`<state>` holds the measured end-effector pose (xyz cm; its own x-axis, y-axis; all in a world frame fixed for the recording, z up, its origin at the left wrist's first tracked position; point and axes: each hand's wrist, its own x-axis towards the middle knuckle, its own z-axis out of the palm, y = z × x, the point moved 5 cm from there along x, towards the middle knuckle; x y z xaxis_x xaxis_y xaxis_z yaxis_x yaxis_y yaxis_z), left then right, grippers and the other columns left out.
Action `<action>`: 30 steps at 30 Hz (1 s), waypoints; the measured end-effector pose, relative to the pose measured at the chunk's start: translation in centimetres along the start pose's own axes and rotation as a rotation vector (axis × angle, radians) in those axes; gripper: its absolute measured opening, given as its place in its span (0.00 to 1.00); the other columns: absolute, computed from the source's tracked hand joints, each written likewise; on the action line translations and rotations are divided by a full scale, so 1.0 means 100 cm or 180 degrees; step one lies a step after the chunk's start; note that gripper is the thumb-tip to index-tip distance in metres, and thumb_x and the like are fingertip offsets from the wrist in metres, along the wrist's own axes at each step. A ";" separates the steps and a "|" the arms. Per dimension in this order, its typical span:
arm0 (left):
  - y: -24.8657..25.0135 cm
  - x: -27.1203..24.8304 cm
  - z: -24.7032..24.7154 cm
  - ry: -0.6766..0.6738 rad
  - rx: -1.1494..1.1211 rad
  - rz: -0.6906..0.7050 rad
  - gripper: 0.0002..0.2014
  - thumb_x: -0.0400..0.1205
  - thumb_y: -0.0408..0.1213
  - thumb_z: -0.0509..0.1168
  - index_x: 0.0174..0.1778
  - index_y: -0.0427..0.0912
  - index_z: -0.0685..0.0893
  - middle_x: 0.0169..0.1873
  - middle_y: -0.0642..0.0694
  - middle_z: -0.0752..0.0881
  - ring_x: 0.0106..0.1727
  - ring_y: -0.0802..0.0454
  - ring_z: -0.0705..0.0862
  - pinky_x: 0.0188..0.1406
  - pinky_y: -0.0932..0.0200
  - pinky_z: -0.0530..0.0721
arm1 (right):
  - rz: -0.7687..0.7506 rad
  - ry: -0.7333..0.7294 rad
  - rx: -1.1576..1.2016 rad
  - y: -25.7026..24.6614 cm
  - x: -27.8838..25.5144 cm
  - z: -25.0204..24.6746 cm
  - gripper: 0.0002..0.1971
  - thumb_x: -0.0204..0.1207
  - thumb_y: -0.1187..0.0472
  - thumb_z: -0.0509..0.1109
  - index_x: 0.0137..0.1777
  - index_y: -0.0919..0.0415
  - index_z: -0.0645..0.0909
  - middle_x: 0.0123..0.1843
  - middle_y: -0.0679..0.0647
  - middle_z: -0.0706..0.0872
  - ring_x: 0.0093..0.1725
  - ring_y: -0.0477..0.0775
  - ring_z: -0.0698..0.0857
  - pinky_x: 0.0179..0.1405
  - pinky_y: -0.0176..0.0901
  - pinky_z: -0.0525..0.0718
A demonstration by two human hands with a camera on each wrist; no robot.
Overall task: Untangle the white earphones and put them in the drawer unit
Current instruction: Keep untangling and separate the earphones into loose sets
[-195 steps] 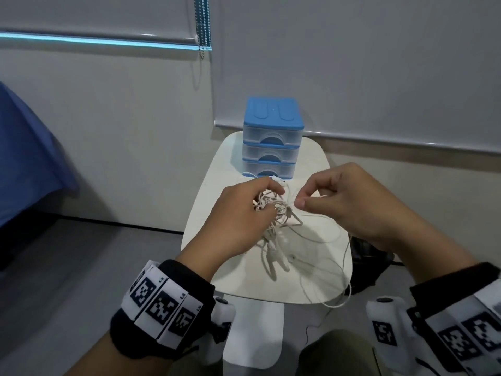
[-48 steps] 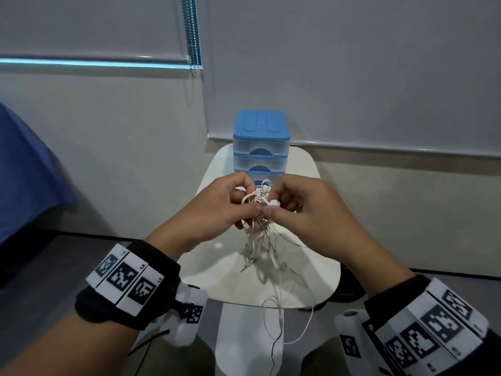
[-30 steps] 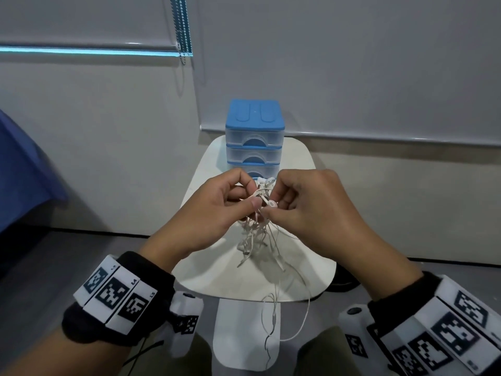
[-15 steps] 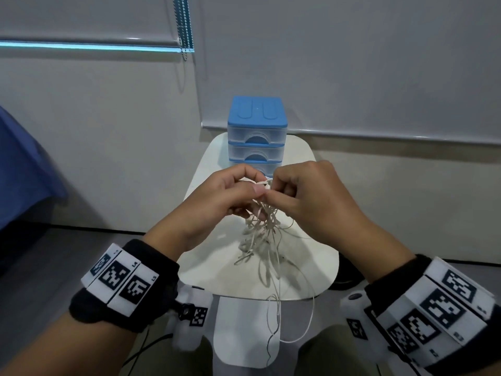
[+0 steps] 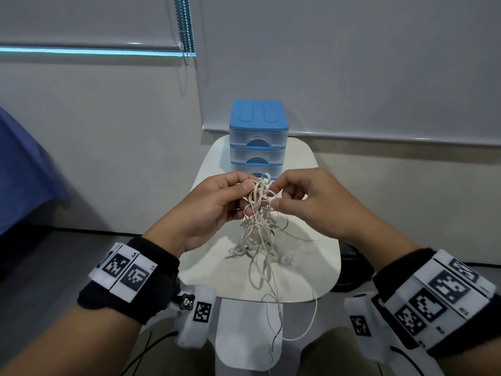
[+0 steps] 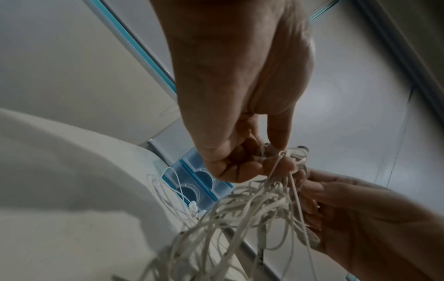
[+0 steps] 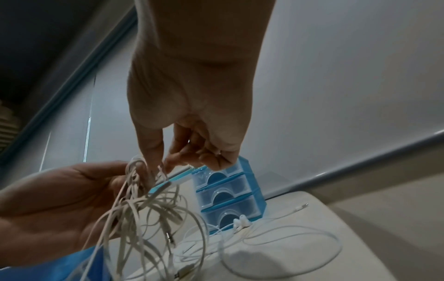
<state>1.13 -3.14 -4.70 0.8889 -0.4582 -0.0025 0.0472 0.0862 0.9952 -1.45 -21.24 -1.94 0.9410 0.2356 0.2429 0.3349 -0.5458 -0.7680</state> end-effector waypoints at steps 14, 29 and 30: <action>-0.005 0.002 0.008 -0.0057 0.0000 -0.0162 0.06 0.90 0.35 0.63 0.59 0.41 0.85 0.44 0.39 0.92 0.41 0.48 0.80 0.41 0.62 0.79 | 0.0054 0.0589 0.0456 0.001 0.004 0.002 0.10 0.71 0.70 0.80 0.43 0.56 0.84 0.38 0.55 0.91 0.37 0.63 0.92 0.48 0.69 0.90; 0.000 -0.005 0.007 -0.0126 -0.0041 -0.0173 0.08 0.83 0.35 0.69 0.55 0.42 0.79 0.44 0.37 0.92 0.43 0.47 0.85 0.40 0.60 0.78 | 0.0331 0.0379 0.1290 -0.002 -0.002 0.009 0.05 0.75 0.66 0.78 0.38 0.60 0.87 0.38 0.52 0.90 0.42 0.49 0.87 0.47 0.47 0.82; 0.001 -0.006 0.008 -0.0149 -0.0002 -0.0163 0.08 0.82 0.35 0.70 0.55 0.42 0.79 0.44 0.36 0.91 0.41 0.48 0.85 0.40 0.59 0.77 | 0.0403 0.0399 0.1358 -0.001 -0.002 0.008 0.04 0.71 0.64 0.77 0.37 0.59 0.86 0.37 0.52 0.89 0.42 0.49 0.86 0.45 0.47 0.81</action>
<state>0.24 -3.62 -4.53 0.8630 -0.5028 -0.0486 0.0923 0.0623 0.9938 -1.70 -20.52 -2.38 0.9806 0.0751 0.1811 0.1919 -0.1781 -0.9651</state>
